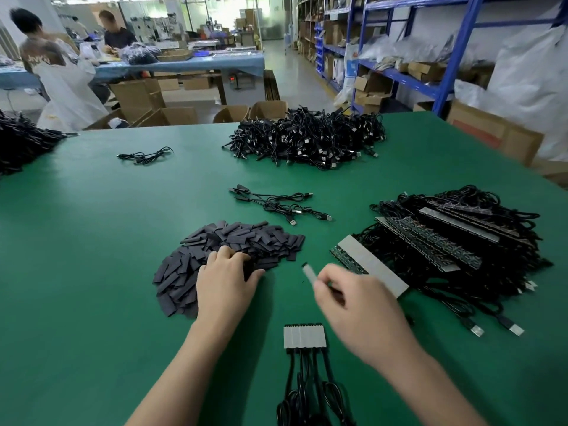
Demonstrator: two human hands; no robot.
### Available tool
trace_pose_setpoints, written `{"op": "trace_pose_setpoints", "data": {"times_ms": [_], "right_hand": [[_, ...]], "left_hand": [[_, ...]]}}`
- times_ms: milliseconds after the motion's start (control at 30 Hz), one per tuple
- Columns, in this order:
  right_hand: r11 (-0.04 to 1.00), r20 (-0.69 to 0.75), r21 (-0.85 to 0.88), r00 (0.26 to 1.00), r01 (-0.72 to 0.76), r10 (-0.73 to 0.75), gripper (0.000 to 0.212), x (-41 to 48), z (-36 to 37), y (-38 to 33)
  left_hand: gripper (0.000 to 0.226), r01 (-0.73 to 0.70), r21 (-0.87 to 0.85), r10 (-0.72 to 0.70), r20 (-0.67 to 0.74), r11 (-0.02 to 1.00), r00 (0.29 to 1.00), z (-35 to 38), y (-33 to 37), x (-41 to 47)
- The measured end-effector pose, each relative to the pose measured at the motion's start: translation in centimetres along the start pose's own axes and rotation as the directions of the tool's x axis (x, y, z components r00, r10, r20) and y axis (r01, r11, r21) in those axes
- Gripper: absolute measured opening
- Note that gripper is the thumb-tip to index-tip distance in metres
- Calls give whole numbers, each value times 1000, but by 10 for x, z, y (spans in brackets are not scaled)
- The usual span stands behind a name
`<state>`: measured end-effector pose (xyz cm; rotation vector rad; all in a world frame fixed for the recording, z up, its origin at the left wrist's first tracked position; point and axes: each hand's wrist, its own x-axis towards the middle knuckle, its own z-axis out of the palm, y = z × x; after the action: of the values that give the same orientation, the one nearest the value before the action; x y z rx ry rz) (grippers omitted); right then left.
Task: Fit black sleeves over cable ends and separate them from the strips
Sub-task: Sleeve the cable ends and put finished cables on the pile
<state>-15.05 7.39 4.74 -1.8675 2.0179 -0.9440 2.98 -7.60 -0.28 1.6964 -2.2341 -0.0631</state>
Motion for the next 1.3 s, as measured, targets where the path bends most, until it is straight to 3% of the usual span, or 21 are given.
{"op": "trace_pose_setpoints", "data": {"times_ms": [133, 300, 467, 600, 733, 900, 1300], "right_hand": [[997, 49, -47, 997, -53, 55, 25, -4, 30, 9], [994, 46, 57, 995, -95, 92, 22, -6, 46, 20], [984, -50, 163, 996, -67, 76, 27, -6, 46, 22], [976, -133, 217, 989, -34, 64, 24, -7, 46, 20], [988, -159, 154, 987, -1, 25, 14, -9, 50, 20], [997, -162, -5, 984, 73, -73, 13, -11, 53, 18], [976, -128, -170, 979, 136, -159, 15, -9, 50, 16]], "left_hand": [[35, -5, -71, 1, -53, 997, 999, 4, -7, 2], [20, -97, -284, 76, -84, 954, 994, 0, -10, -4], [23, -211, -674, 166, -132, 708, 977, -13, -5, -30], [19, -208, -757, 214, -92, 619, 972, -16, -3, -49], [22, -150, -829, 177, -63, 539, 982, -10, -6, -59], [18, -181, -811, 240, -52, 556, 969, -4, -8, -64], [23, -321, -674, 319, -132, 666, 939, -6, -11, -63]]}}
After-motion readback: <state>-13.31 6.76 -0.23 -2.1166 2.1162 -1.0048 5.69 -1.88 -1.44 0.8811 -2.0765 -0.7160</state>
